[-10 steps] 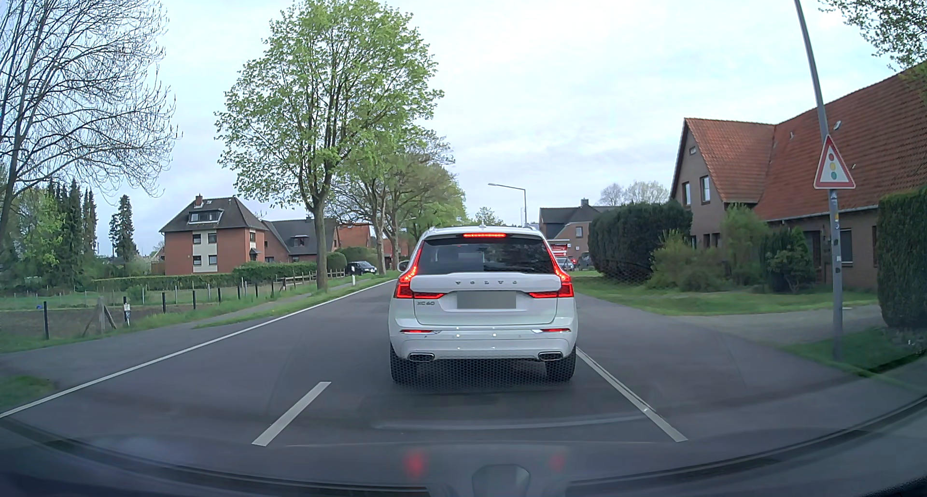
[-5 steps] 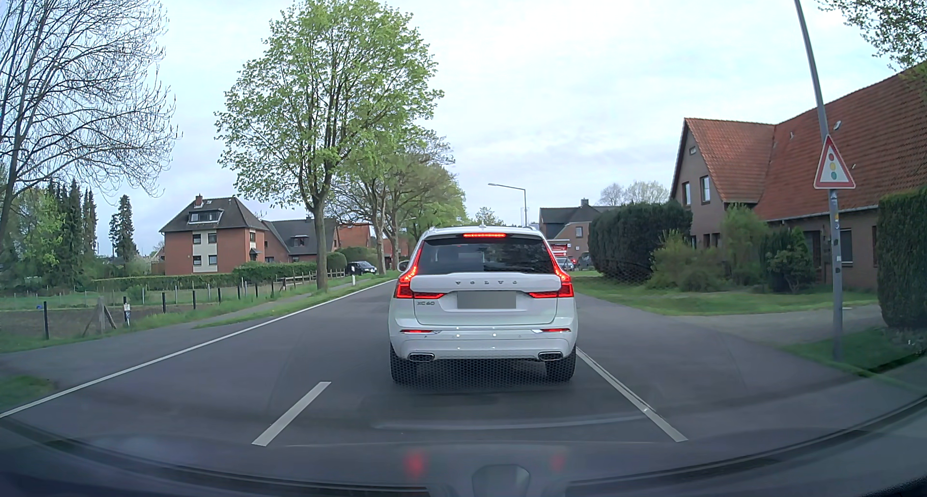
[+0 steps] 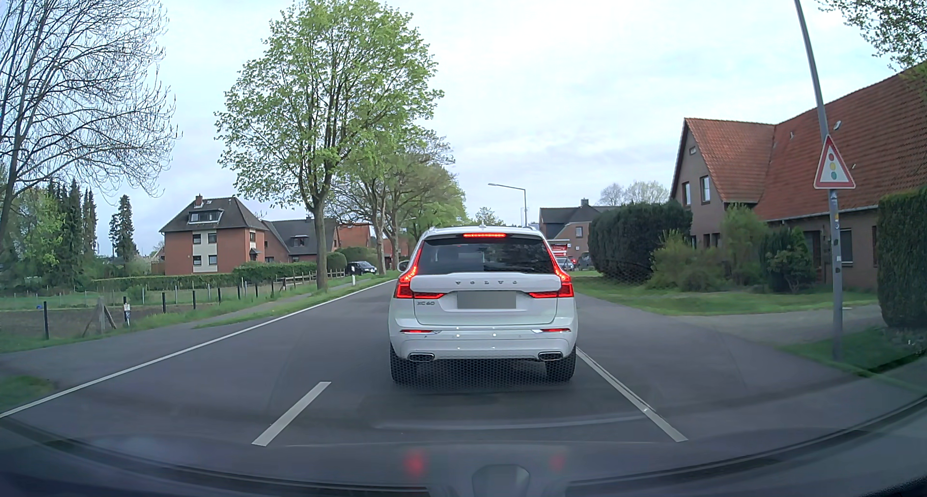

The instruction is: Follow the waypoints while adhering to traffic rules and regulations

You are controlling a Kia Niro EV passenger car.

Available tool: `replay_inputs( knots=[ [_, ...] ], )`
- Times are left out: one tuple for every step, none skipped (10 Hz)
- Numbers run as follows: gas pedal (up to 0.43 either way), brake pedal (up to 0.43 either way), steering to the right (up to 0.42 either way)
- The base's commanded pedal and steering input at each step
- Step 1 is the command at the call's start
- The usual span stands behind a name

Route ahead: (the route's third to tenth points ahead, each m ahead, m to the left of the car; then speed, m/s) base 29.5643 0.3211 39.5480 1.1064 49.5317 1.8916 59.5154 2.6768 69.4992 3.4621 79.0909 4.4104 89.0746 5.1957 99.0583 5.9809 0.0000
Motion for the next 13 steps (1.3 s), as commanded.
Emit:
replay_inputs(
  knots=[
    [0.0, 0.189, -0.008],
    [0.0, 0.189, -0.008],
    [0.0, 0.195, -0.008],
    [0.0, 0.195, -0.007],
    [0.0, 0.195, -0.008],
    [0.0, 0.189, -0.008],
    [0.0, 0.189, -0.007],
    [0.0, 0.195, -0.007],
    [0.0, 0.195, -0.008],
    [0.0, 0.189, -0.008],
    [0.0, 0.189, -0.007],
    [0.0, 0.189, -0.008],
    [0.0, 0.195, -0.008]
  ],
)
